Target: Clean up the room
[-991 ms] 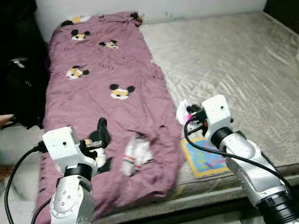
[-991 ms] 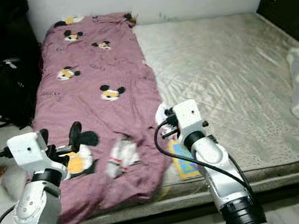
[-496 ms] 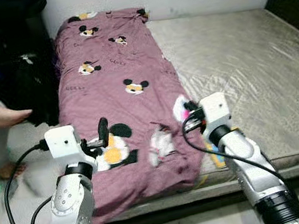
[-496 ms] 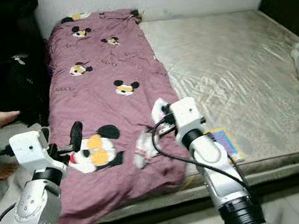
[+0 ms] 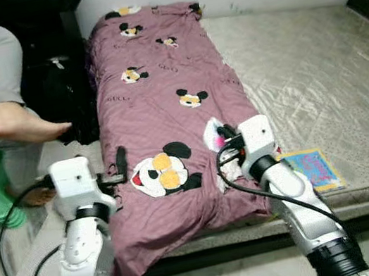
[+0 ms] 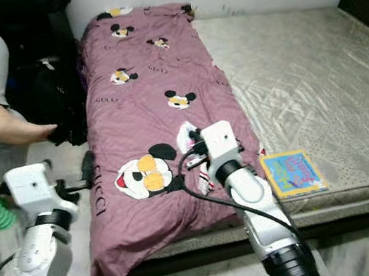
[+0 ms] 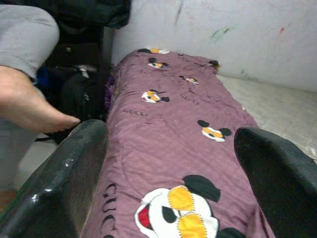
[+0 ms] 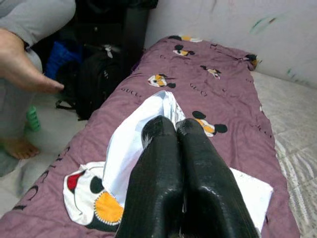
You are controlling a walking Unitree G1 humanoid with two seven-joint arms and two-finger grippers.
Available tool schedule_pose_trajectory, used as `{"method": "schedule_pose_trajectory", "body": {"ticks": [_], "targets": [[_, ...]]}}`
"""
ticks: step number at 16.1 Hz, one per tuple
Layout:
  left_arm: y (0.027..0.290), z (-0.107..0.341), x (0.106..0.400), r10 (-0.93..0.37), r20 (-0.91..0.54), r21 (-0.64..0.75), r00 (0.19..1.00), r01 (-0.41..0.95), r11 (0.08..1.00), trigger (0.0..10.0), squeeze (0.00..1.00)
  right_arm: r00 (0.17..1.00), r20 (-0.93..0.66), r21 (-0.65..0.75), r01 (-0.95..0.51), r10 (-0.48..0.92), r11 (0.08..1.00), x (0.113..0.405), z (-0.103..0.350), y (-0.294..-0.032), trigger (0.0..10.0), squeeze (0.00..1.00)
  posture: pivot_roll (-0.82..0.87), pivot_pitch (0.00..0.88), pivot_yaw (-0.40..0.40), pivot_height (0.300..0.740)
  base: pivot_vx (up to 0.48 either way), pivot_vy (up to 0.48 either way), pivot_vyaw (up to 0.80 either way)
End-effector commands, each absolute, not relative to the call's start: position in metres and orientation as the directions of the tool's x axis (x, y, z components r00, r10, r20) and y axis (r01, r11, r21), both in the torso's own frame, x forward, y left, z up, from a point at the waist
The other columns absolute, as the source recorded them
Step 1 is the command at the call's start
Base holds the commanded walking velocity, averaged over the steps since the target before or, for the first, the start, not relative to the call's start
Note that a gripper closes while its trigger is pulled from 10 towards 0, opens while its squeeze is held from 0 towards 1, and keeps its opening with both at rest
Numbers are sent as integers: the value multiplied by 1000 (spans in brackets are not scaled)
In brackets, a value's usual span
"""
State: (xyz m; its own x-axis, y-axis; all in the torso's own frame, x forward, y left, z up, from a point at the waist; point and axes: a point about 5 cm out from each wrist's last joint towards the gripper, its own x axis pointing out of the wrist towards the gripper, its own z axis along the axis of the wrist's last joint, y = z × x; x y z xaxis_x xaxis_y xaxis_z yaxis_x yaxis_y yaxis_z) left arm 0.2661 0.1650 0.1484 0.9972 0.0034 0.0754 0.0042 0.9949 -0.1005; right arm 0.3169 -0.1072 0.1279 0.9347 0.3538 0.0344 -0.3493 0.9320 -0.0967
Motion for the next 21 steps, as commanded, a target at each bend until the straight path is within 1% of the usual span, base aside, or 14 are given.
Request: {"method": "schedule_pose_trajectory", "body": {"ticks": [1, 4, 5, 6, 7, 9, 11, 17, 18, 21], "targets": [[163, 150, 264, -20, 93, -104, 995, 29, 994, 10000, 0, 932, 48, -120, -351, 359, 929, 317, 131, -109, 10000, 0, 13, 108, -99, 740, 0, 0, 800], [164, 150, 263, 1, 88, -101, 996, 8, 995, 10000, 0, 932, 44, -125, -352, 360, 928, 317, 131, -109, 10000, 0, 14, 109, -101, 740, 0, 0, 800], [166, 147, 263, 53, 54, -108, 997, -47, 993, 10000, 0, 930, 46, -133, -356, 364, 925, 317, 132, -109, 10000, 0, 15, 108, -102, 740, 0, 0, 800], [167, 146, 263, 67, 45, -109, 997, -62, 992, 10000, 0, 930, 47, -134, -357, 365, 925, 317, 132, -109, 10000, 0, 15, 108, -102, 740, 0, 0, 800], [164, 146, 265, 32, 25, -162, 999, -27, 986, 10000, 0, 928, 52, -144, -358, 369, 922, 318, 133, -107, 10000, 0, 15, 108, -102, 740, 0, 0, 800], [163, 147, 264, 3, 56, -127, 998, 4, 992, 10000, 0, 926, 52, -150, -364, 375, 919, 318, 133, -107, 10000, 0, 16, 107, -103, 740, 0, 0, 800], [162, 147, 264, -5, 51, -143, 999, 12, 990, 10000, 0, 923, 53, -154, -370, 381, 916, 317, 133, -106, 10000, 0, 18, 105, -103, 740, 0, 0, 800], [163, 148, 264, 2, 58, -112, 998, 4, 994, 10000, 0, 918, 62, -167, -378, 392, 911, 318, 134, -104, 10000, 0, 19, 105, -102, 740, 0, 0, 800], [163, 147, 264, -6, 62, -73, 998, 11, 997, 10000, 0, 918, 63, -170, -377, 391, 911, 319, 135, -104, 10000, 0, 19, 108, -101, 740, 0, 0, 800], [162, 147, 263, 2, 58, -77, 998, 3, 997, 10000, 0, 917, 62, -172, -379, 394, 909, 318, 133, -104, 10000, 0, 21, 111, -98, 740, 0, 0, 800]]}}
